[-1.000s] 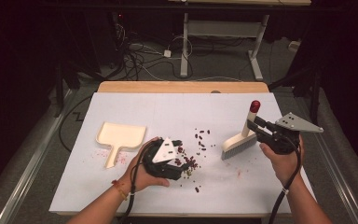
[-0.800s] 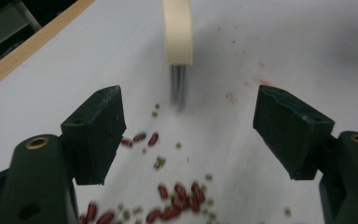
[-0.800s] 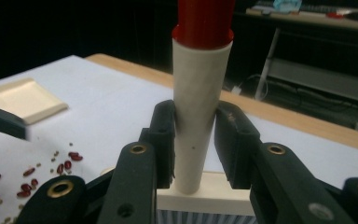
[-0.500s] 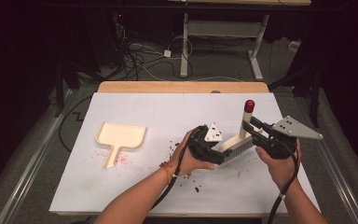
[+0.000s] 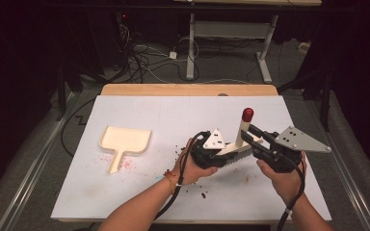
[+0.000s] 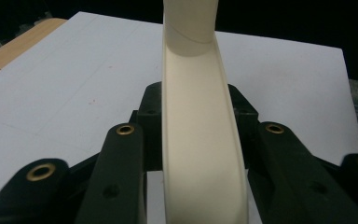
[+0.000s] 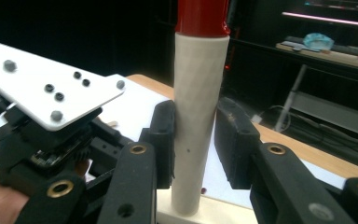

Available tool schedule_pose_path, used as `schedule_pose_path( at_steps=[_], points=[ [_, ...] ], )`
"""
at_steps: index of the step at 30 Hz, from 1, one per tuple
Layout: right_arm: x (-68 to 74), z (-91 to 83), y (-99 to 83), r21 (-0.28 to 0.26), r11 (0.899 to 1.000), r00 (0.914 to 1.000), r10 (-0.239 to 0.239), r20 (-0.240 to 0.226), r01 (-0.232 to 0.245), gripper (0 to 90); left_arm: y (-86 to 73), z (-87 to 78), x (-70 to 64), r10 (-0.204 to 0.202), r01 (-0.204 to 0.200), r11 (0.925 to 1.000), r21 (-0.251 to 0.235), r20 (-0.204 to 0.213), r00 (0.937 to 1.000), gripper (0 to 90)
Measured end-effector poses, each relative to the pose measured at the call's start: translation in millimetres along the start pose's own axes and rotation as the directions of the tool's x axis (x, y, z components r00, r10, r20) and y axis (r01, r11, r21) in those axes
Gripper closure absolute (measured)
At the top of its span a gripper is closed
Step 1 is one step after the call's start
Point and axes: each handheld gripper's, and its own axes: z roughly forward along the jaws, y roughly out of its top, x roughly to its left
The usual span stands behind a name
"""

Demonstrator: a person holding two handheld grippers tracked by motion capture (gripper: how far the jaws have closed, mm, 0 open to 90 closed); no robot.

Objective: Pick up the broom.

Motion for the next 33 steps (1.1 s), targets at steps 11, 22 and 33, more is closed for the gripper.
schedule_pose_path(
  at_steps=[11,22,33],
  points=[
    [6.0,16.7,-9.8,0.105,0.987,0.9547,-0.09,-0.284,0.124,47.8,-18.8,-42.5,-6.6,0.092,-0.098,0.9928,0.069,0.088,0.9919,65.8],
    [33.0,52.0,-41.3,0.308,0.867,0.7633,-0.119,-0.635,0.391,45.4,-46.0,-81.3,-17.7,0.144,-0.173,0.9804,0.095,0.252,0.957,65.7],
    [43.1,58.8,-47.8,0.302,0.86,0.7437,-0.126,-0.657,0.412,67.9,-51.5,-87.3,-7.6,0.117,-0.134,0.9887,0.067,0.213,0.9699,52.1]
  ],
)
